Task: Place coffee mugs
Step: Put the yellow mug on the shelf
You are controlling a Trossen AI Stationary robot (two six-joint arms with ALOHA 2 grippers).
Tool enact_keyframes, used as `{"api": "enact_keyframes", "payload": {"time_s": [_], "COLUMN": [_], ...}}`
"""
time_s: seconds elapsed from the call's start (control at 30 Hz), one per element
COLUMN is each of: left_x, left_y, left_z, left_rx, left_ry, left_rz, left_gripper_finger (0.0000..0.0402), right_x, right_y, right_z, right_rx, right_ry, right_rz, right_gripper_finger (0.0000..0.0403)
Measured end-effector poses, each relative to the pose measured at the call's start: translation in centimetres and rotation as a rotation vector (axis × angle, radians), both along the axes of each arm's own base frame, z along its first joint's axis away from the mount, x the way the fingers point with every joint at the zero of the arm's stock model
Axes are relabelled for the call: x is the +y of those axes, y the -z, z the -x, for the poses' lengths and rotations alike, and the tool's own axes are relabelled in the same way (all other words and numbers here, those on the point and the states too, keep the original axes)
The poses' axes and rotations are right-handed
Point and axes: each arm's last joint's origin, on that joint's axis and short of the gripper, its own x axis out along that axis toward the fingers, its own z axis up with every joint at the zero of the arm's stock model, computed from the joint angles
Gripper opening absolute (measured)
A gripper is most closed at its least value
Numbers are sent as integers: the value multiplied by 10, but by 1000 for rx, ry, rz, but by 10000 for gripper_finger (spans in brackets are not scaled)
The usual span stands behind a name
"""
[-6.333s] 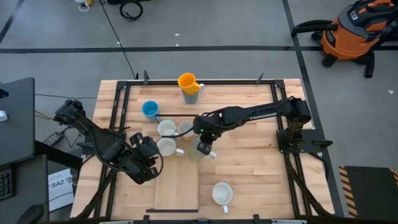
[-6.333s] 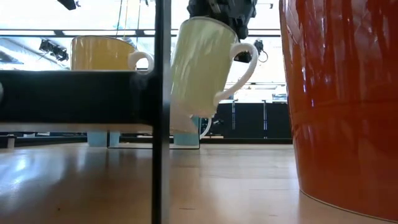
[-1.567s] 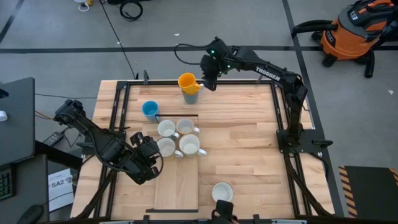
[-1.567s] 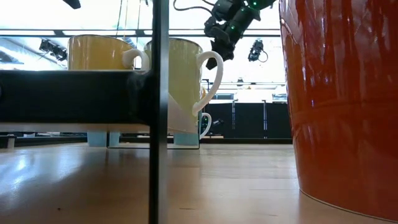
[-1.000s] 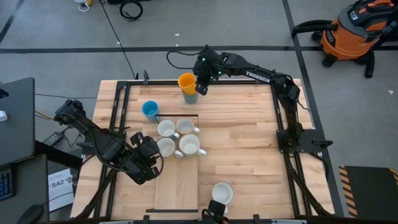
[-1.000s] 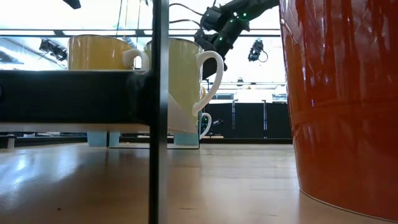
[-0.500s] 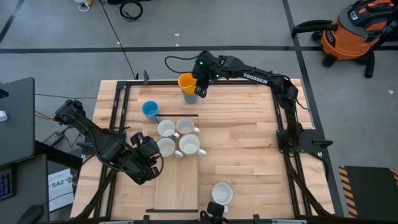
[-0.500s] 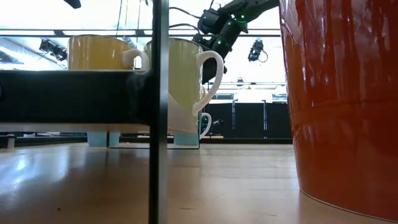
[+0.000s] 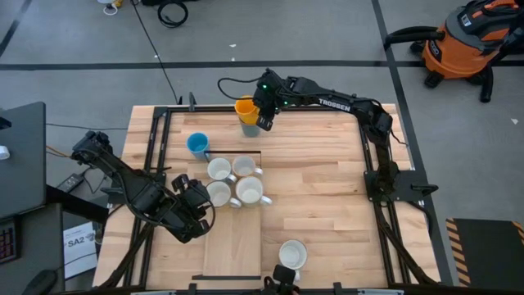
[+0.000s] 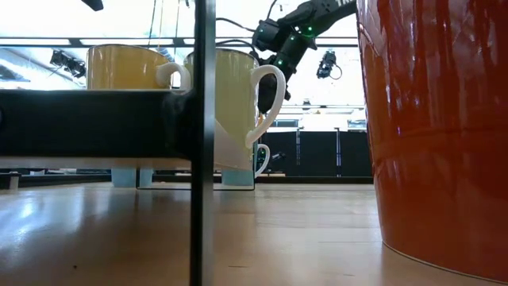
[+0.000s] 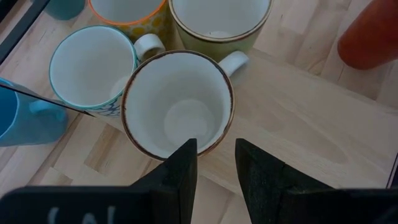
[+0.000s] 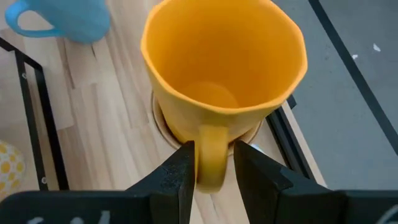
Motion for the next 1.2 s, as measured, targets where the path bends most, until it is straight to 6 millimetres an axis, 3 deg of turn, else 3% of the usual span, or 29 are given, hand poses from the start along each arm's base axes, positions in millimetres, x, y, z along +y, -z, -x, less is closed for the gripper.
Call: {"api": "enact_keyframes", "payload": {"time_s": [0.17, 0.43, 0.8, 1.2], "left_x": [0, 0, 0, 0], "left_y": [0, 0, 0, 0], "left_z": [0, 0, 0, 0], "left_rx": [0, 0, 0, 0], "left_ry": [0, 0, 0, 0], "left_rz": [0, 0, 0, 0], "left_gripper_finger": [117, 117, 117, 117], "right_x": [0, 0, 0, 0], "right_y": [0, 0, -1, -27], "right_z": [0, 0, 0, 0], "right_rx": [0, 0, -3, -47], "right_ry": [0, 0, 0, 15], "right_rz": [2, 5, 6, 15], "right_gripper_finger": [111, 64, 70, 64]}}
